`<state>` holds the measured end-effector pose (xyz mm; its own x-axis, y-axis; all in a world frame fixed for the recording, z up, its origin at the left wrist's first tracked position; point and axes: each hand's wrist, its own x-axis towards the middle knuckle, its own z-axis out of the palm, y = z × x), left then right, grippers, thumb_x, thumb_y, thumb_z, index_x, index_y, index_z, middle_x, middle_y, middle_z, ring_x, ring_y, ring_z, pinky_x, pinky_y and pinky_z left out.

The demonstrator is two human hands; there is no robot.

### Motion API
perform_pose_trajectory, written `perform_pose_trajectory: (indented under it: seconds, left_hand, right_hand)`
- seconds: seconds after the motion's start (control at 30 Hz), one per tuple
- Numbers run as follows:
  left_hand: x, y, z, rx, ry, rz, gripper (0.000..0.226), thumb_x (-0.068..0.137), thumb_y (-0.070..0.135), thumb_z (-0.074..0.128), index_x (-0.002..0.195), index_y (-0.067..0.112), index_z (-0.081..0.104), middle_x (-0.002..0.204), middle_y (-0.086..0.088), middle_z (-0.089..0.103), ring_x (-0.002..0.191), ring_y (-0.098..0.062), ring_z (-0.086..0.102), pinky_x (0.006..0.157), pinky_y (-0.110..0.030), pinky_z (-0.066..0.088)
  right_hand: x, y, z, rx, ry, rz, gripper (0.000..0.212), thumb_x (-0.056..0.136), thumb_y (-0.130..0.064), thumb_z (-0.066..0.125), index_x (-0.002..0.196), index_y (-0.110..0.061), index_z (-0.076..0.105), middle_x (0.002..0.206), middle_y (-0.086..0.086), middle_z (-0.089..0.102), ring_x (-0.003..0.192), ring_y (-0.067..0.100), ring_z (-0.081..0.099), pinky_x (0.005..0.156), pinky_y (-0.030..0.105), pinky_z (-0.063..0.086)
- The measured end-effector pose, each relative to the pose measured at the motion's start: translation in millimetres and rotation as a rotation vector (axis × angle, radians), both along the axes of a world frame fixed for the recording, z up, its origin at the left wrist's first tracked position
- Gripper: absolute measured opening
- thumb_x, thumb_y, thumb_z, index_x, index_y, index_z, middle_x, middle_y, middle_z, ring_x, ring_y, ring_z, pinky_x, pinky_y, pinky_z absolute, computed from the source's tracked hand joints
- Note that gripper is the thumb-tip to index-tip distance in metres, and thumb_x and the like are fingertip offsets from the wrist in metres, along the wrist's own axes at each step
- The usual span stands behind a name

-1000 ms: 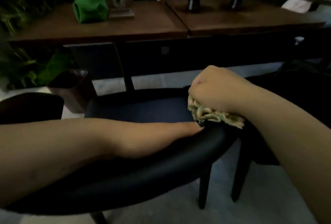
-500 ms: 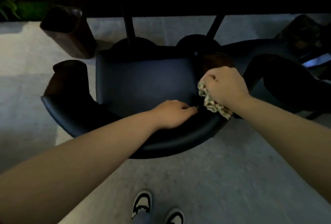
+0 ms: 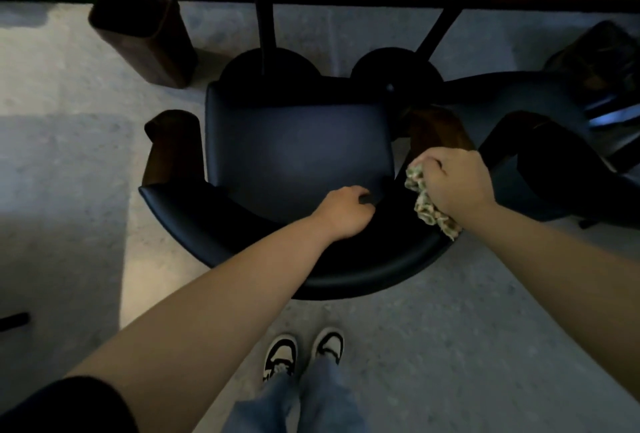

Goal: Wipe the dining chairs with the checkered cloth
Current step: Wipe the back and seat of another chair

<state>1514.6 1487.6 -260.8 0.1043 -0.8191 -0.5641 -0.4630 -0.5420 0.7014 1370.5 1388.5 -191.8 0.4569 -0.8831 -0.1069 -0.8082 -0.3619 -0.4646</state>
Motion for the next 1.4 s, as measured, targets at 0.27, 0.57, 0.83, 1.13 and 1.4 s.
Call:
perform_pose_trajectory:
  seconds: [0.27,0.57,0.83,1.13,1.4]
  left_hand:
    - [31,20,16,0.008,-0.061,0.024,0.052,0.092,0.025,0.052,0.143,0.018,0.043,0.135,-0.008,0.056,0.12,-0.022,0.054,0.091,-0.019,0.038]
    - [212,59,46,-0.022,-0.894,-0.048,0.06,0.09,0.02,0.053,0.146,0.01,0.037,0.156,-0.013,0.027,0.148,-0.03,0.013,0.118,-0.047,0.013]
    - [245,43,15,0.331,-0.347,0.732,0.067,0.1,0.042,0.038,0.155,0.013,0.011,0.15,-0.022,0.035,0.134,-0.041,0.039,0.109,-0.039,0.031]
    - [249,44,3,0.326,-0.588,0.577,0.06,0.1,0.044,0.033,0.147,0.009,0.024,0.127,-0.029,0.054,0.113,-0.046,0.054,0.09,-0.044,0.044]
    - [248,43,-1,0.26,-0.591,0.594,0.043,0.1,0.04,0.035,0.129,0.008,0.038,0.113,-0.027,0.059,0.1,-0.044,0.058,0.073,-0.037,0.038]
  right_hand:
    - [-4,-5,-8,0.002,0.007,0.04,0.031,0.09,-0.017,0.043,0.084,-0.02,0.073,0.082,0.001,0.071,0.074,0.023,0.064,0.069,0.039,0.053]
    - [-2,-4,-10,-0.049,-0.014,0.045,0.033,0.084,-0.02,0.041,0.078,-0.02,0.073,0.077,0.002,0.072,0.067,0.026,0.063,0.063,0.037,0.052]
    - [-1,0,0,-0.015,0.097,0.038,0.029,0.085,-0.002,0.057,0.076,-0.027,0.071,0.072,-0.008,0.069,0.057,0.01,0.051,0.053,0.026,0.041]
    - [143,16,-32,0.594,-0.518,-0.345,0.025,0.09,-0.007,0.05,0.09,-0.02,0.071,0.09,0.006,0.073,0.084,0.019,0.066,0.079,0.032,0.051]
    - [308,121,-94,1.13,-0.602,-0.393,0.03,0.093,-0.019,0.043,0.112,-0.015,0.066,0.109,0.01,0.068,0.101,0.025,0.063,0.093,0.036,0.05]
